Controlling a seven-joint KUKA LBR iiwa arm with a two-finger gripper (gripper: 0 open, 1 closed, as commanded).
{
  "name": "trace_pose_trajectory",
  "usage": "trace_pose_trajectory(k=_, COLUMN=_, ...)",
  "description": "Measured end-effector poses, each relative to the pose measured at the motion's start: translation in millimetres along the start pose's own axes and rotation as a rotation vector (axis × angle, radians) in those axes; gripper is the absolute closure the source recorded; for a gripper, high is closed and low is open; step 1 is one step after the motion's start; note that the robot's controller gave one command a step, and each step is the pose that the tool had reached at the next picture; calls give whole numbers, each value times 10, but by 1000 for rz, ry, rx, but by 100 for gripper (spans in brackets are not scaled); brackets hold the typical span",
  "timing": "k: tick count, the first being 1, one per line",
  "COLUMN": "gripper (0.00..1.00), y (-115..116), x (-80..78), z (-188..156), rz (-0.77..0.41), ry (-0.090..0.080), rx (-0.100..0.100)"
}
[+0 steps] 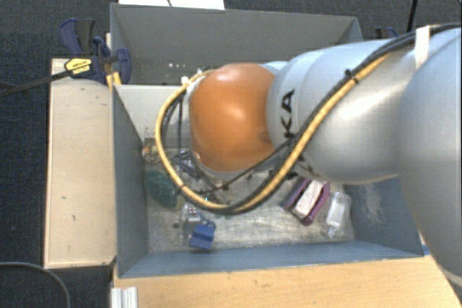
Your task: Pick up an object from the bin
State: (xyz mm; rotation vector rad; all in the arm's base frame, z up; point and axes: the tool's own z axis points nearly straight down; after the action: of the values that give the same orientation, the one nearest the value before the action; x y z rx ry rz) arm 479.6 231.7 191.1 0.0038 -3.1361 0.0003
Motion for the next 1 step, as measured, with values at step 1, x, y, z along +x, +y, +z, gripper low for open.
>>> trace_pose_trajectory(k=1, gripper=0, y=-194, x=-781, z=631, rz=103, ry=-8, rx=0)
